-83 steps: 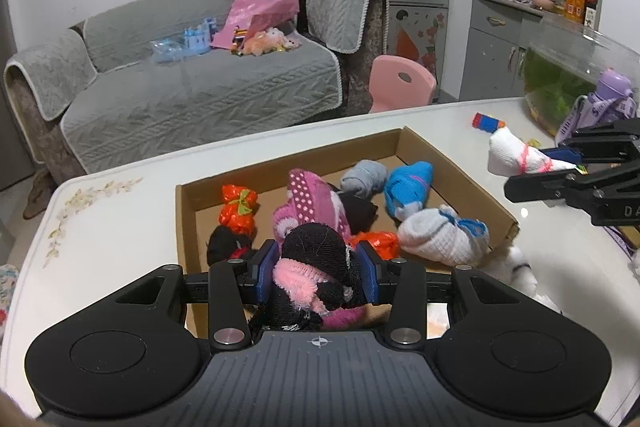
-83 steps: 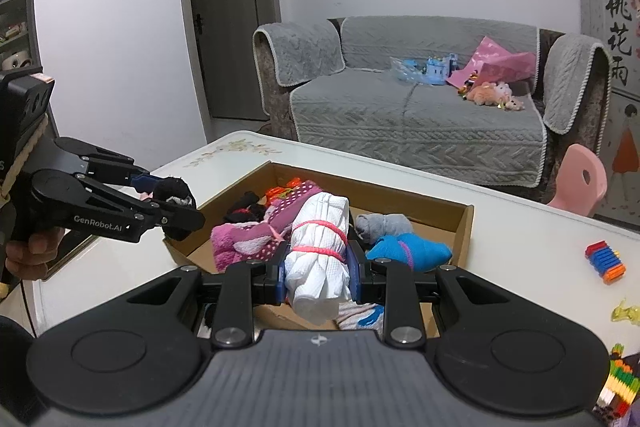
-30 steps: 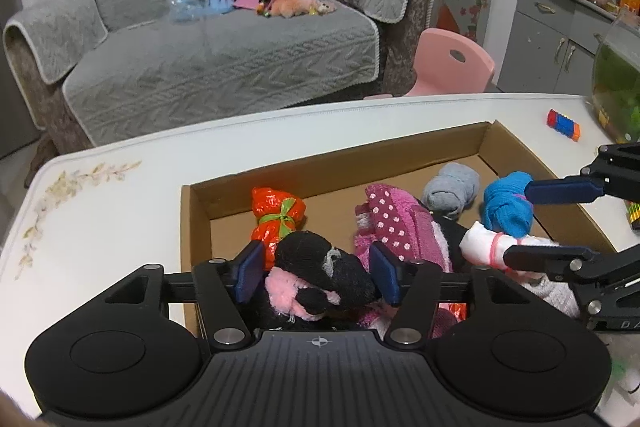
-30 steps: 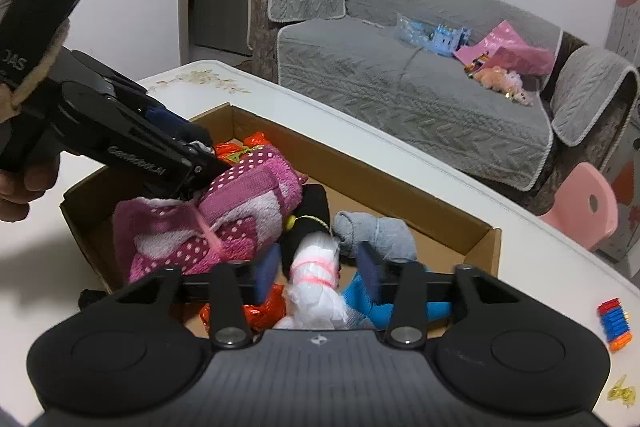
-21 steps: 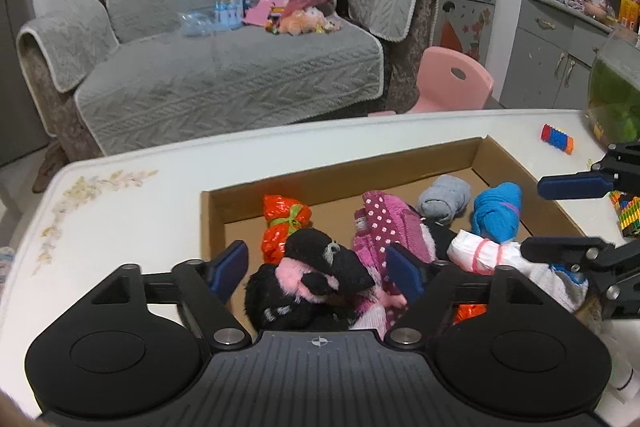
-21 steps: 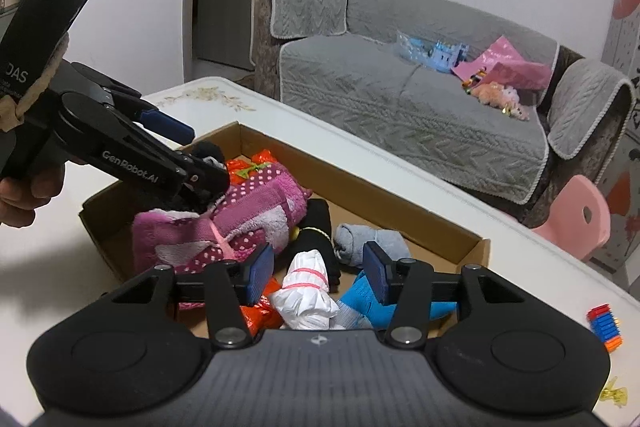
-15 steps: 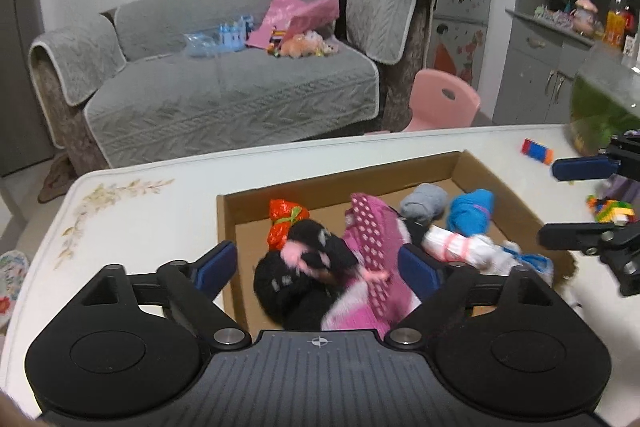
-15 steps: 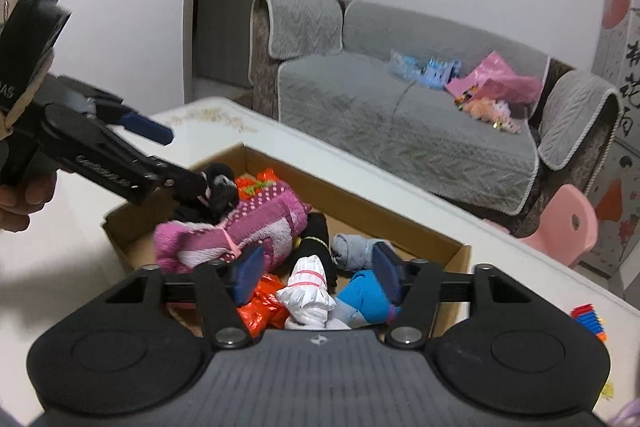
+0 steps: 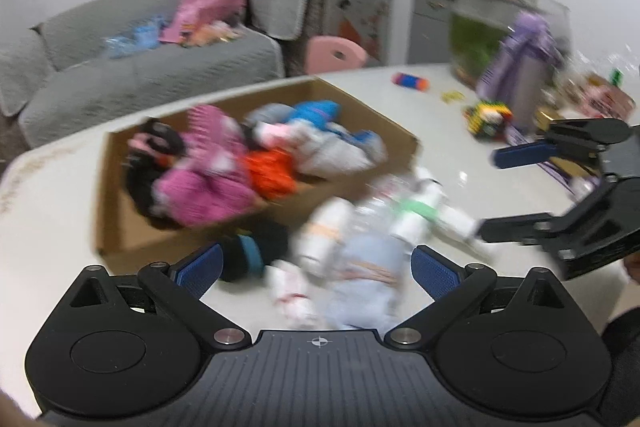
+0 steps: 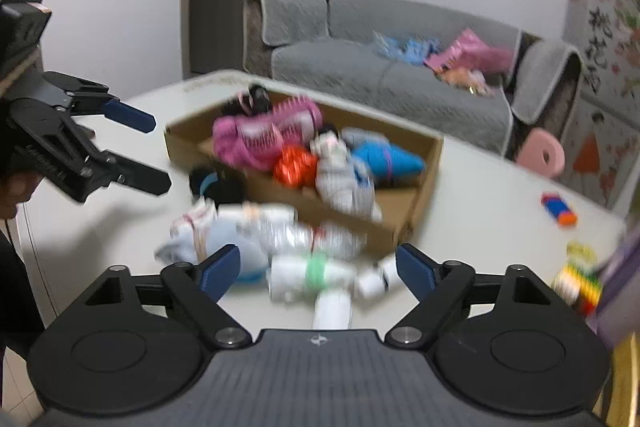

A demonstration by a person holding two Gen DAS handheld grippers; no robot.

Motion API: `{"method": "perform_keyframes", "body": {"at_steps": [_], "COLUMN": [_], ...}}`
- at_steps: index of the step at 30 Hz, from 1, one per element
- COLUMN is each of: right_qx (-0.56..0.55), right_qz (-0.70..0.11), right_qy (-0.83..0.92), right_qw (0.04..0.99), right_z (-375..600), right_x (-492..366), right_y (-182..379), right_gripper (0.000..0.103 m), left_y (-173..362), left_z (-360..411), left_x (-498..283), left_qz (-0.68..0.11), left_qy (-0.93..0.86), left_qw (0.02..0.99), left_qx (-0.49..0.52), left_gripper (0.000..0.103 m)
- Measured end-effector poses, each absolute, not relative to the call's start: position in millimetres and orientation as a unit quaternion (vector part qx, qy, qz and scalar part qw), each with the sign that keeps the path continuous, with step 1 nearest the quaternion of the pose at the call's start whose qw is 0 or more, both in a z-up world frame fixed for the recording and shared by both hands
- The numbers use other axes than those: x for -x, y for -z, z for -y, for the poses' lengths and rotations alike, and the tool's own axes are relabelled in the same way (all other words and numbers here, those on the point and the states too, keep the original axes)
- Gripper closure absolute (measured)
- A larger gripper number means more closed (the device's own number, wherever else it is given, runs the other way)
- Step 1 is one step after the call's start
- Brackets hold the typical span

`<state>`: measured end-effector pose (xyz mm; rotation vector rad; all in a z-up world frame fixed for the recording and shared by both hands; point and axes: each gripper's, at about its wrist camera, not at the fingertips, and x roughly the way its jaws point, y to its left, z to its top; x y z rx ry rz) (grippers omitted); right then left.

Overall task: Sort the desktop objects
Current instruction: 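Move both tools back toward the remaining socks on the table, then grasp the light blue banded sock with the left tool while the right tool grasps the white black-banded sock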

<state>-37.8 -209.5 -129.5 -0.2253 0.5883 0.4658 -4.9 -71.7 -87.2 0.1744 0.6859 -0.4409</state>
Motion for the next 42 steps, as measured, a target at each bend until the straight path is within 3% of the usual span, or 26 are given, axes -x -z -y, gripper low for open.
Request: {"method": "perform_keyframes", "body": {"at_steps": [7, 12, 17, 19, 20, 21, 23, 26, 42], "right_qx": [0.066, 0.045, 0.039, 0.044, 0.046, 0.05, 0.045, 0.035, 0.018], "right_qz": [-0.293, -0.297, -0.308, -0.316, -0.32, -0.318, -0.317, -0.317, -0.312], "right_qy": [-0.21, -0.206, -0.208, -0.209, -0.21, -0.209, -0.215, -0.217, -0.215], "right_qw": [0.931, 0.931, 0.927, 0.924, 0.923, 0.924, 0.923, 0.923, 0.925], "right_z": [221.9, 228.8, 229.6, 227.8, 226.7, 226.2, 227.3, 230.9, 241.3], "right_x": [44.0, 42.3, 37.5, 37.1, 36.5, 37.7, 38.6, 40.5, 49.4], "right_y": [154.6, 166.5, 174.9, 181.4, 183.7, 182.8, 182.6, 182.7, 176.0], "right_gripper": [0.027, 0.034, 0.041, 0.047, 0.055, 0.066, 0.076, 0.079, 0.08], "left_y": [105.6, 111.0, 122.4, 128.2, 132.8, 138.7, 141.3, 140.0, 134.6], "left_z": [97.7, 105.1, 110.1, 111.8, 111.9, 111.5, 110.0, 113.9, 102.8], "left_x": [3.0, 0.3, -5.4, -9.9, -13.4, -17.4, -16.5, -12.7, 5.9], "left_qz": [-0.349, -0.357, -0.386, -0.395, -0.404, -0.417, -0.409, -0.408, -0.404], "left_qy": [0.231, 0.249, 0.266, 0.262, 0.257, 0.256, 0.25, 0.242, 0.236], "left_qw": [0.904, 0.897, 0.882, 0.879, 0.877, 0.871, 0.877, 0.879, 0.882], "left_qx": [-0.089, -0.072, -0.048, -0.045, -0.043, -0.039, -0.041, -0.057, -0.054], "left_gripper": [0.003, 0.004, 0.018, 0.031, 0.036, 0.05, 0.049, 0.05, 0.051]}}
